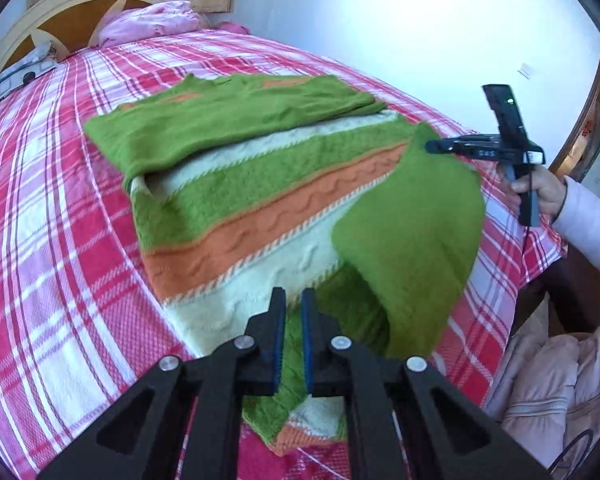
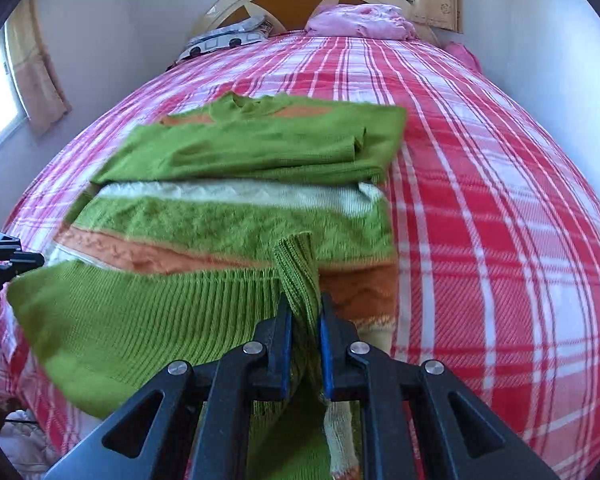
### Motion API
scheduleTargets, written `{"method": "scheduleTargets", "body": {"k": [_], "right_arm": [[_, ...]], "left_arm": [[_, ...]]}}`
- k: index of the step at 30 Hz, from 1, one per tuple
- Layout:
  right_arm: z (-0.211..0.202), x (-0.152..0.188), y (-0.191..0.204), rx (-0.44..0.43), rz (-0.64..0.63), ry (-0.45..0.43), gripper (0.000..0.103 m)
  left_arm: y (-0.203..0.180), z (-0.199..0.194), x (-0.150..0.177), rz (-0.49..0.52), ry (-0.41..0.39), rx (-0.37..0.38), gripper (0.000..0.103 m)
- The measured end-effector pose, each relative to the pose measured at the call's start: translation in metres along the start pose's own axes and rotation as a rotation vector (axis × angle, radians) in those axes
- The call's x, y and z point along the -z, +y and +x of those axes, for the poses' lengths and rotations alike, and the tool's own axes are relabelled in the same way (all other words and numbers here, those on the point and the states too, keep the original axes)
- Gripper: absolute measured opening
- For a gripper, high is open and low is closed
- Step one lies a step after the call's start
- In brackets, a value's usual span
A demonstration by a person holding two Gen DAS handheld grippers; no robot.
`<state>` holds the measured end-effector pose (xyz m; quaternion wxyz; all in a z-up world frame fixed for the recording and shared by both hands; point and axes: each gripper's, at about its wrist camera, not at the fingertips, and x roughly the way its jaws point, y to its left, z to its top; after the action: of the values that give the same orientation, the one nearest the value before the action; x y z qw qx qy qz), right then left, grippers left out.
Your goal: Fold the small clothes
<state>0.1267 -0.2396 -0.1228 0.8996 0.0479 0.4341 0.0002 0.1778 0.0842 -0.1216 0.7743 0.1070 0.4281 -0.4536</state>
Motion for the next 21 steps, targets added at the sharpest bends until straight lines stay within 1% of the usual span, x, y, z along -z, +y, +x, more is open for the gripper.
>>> {"method": "scheduleTargets", "body": {"k": [1,3,5,7,9,10,12,14,16,17,18,19,21], "right_arm": [[-0.004,0.002,-0.001,-0.004,0.001,-0.009,0.011],[-0.024,0.011,-0.005,-0.036,-0.006,-0.050,0.011],[-0.044,0.025,-0.005,-0.040,-0.025,-0.072,0.011],[-0.060,0.040,-0.003,-0.043,-0.042,-0.083,0.011],[-0.068,0.055,-0.002,-0.037,-0.052,-0.073,0.011],[-0.068,0.062,0.000,-0.028,-0.055,-0.059,0.011],[-0.062,0.075,0.004,-0.020,-0.065,-0.021,0.011],[-0.054,0.084,0.007,-0.015,-0.072,0.003,0.011],[-0.051,0.086,0.010,-0.015,-0.068,-0.002,0.012],[-0.051,0.086,0.008,-0.020,-0.060,-0.005,0.012],[-0.050,0.084,0.007,-0.025,-0.051,-0.007,0.012],[-0.050,0.084,0.006,-0.030,-0.044,-0.009,0.012],[-0.049,0.083,0.006,-0.039,-0.039,-0.008,0.012]], "left_arm": [[-0.001,-0.001,0.002,-0.008,0.010,0.019,0.010],[-0.004,-0.003,0.008,-0.026,0.039,0.070,0.017],[-0.007,-0.007,0.014,-0.025,0.031,0.105,0.022],[-0.015,-0.012,0.018,-0.025,0.015,0.156,0.022],[-0.020,-0.013,0.017,-0.031,0.002,0.204,0.022],[-0.023,-0.014,0.018,-0.031,-0.005,0.225,0.025],[-0.029,-0.015,0.019,-0.020,-0.016,0.263,0.039],[-0.038,-0.017,0.019,0.010,-0.026,0.283,0.039],[-0.050,-0.019,0.017,0.051,-0.025,0.292,0.039],[-0.057,-0.020,0.018,0.089,-0.020,0.281,0.044],[-0.066,-0.019,0.021,0.150,-0.002,0.239,0.046],[-0.075,-0.016,0.025,0.214,0.024,0.188,0.047],[-0.085,-0.004,0.031,0.291,0.077,0.118,0.048]]}}
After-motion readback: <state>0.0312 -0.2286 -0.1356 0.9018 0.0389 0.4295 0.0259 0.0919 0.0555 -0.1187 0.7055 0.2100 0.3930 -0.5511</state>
